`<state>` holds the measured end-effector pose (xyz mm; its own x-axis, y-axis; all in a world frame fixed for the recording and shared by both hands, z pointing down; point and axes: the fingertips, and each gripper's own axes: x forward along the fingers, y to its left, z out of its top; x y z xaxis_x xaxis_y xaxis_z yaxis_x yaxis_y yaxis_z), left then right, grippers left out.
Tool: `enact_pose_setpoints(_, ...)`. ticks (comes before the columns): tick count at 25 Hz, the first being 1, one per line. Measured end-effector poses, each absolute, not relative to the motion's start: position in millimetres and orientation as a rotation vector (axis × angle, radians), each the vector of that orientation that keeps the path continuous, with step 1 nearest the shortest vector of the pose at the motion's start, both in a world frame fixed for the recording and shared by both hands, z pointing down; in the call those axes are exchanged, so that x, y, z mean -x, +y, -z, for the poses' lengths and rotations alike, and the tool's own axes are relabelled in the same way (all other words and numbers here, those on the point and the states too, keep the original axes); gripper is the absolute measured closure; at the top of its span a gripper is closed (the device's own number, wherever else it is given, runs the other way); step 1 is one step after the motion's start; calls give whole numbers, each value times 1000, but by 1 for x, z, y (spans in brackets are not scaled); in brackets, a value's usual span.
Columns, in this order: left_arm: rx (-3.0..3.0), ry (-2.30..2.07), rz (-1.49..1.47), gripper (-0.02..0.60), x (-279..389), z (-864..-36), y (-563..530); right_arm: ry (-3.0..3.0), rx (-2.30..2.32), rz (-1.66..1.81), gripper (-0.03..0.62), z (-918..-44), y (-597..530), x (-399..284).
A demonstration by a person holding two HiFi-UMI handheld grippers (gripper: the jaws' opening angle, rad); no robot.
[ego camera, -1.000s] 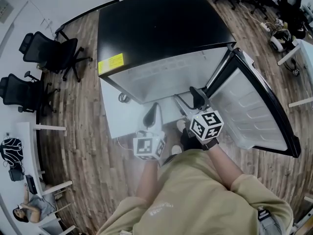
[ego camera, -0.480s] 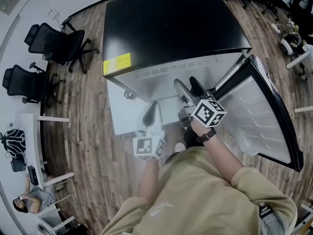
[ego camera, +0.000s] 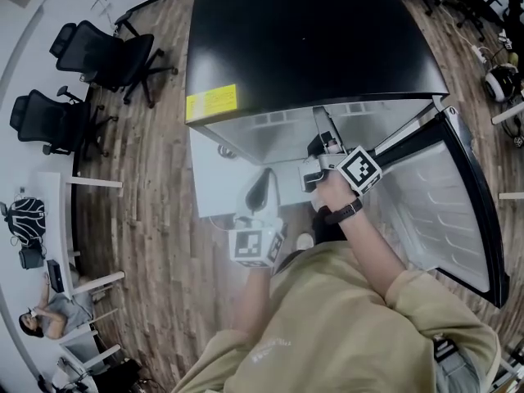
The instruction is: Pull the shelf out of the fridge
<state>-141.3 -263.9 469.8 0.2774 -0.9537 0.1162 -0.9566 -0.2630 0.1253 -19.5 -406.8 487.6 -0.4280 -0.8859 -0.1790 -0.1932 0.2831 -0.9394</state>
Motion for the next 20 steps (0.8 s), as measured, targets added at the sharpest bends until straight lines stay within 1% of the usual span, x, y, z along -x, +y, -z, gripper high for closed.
enact_pose_setpoints(1, -2359, -1801, -34, 580, 144, -472, -264, 1750, 960, 1230, 240, -493, -410, 20)
enact_pose_setpoints(2, -2350, -1809, -45, 580, 146, -474, -265, 1701, 942, 1263, 247, -497, -414, 20)
enact_pose_setpoints(11, -2310, -1855, -49, 580, 161, -479, -276, 1590, 890, 1318, 250, -501, -450, 20)
enact_pose_setpoints(16, -2293, -1875, -47, 580, 167, -480, -282, 1563, 893, 1315, 299, -497, -459, 21)
enact_pose_setpoints(18, -2283, -1882, -40, 580, 171, -481, -285, 1526, 907, 1303, 305, -497, -460, 20)
enact_pose_setpoints(20, -2272, -1889, -30, 580, 174, -481, -288, 1492, 910, 1288, 336, -495, -460, 18)
